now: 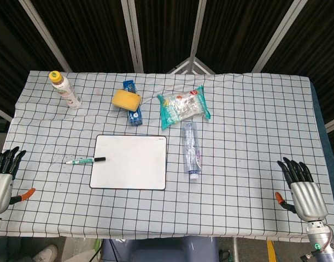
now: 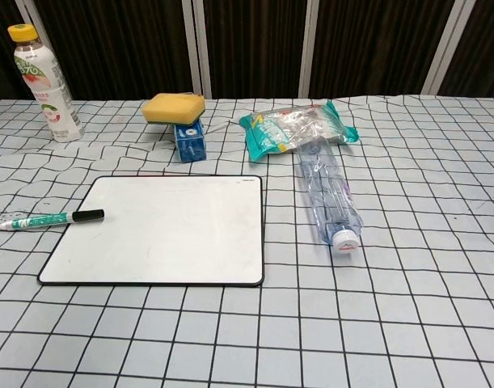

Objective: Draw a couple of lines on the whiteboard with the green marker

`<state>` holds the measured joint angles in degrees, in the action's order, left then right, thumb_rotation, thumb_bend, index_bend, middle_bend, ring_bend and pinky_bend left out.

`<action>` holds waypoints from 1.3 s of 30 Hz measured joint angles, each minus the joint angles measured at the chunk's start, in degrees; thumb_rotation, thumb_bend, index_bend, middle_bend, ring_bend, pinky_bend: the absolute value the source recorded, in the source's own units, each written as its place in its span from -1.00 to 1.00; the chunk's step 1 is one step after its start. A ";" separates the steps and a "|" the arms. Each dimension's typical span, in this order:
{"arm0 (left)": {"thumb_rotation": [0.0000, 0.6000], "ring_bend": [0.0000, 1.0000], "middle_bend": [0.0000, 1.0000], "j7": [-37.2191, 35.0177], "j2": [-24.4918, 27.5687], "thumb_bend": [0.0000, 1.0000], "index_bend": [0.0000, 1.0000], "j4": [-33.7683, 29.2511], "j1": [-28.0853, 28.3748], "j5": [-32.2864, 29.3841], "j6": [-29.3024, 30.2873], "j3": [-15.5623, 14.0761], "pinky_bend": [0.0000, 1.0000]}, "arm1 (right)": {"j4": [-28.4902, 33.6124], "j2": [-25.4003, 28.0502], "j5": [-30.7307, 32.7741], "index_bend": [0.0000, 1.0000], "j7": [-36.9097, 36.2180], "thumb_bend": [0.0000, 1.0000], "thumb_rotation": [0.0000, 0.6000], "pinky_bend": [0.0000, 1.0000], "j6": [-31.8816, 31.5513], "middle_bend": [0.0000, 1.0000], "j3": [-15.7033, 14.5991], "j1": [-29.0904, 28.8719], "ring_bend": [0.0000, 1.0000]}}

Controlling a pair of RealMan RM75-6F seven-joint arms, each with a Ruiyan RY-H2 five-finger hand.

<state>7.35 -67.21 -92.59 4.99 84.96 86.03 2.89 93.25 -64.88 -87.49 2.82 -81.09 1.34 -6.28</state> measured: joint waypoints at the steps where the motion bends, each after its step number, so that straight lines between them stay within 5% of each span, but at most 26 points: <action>1: 1.00 -1.00 -1.00 0.02 0.00 -0.97 -1.00 -0.02 0.01 -0.04 -0.03 0.00 -1.00 | 0.00 0.00 0.01 -1.00 -0.01 -0.30 1.00 -1.00 0.01 -1.00 0.01 0.00 -1.00; 20: 1.00 -1.00 -1.00 0.64 0.30 -0.92 -0.98 -1.58 1.16 -3.59 -4.01 0.55 -1.00 | -0.03 -0.07 -0.09 -1.00 0.02 -0.30 1.00 -1.00 -0.19 -1.00 0.06 0.04 -1.00; 29: 1.00 -1.00 -0.99 8.06 -0.87 -0.62 -0.36 -3.60 6.51 -11.78 -11.81 3.93 -1.00 | 0.00 0.05 -0.27 -1.00 -0.41 -0.30 1.00 -1.00 -0.02 -1.00 -0.09 -0.01 -1.00; 39: 1.00 -1.00 -0.94 19.62 -9.96 -0.32 -0.15 -0.34 14.96 -26.09 -18.58 9.18 -1.00 | 0.08 0.14 -0.09 -1.00 -0.85 -0.30 1.00 -1.00 0.20 -1.00 -0.07 -0.07 -1.00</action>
<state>26.97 -77.17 -92.93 19.94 58.86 67.45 12.08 93.33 -64.74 -87.59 1.97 -80.90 1.27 -6.35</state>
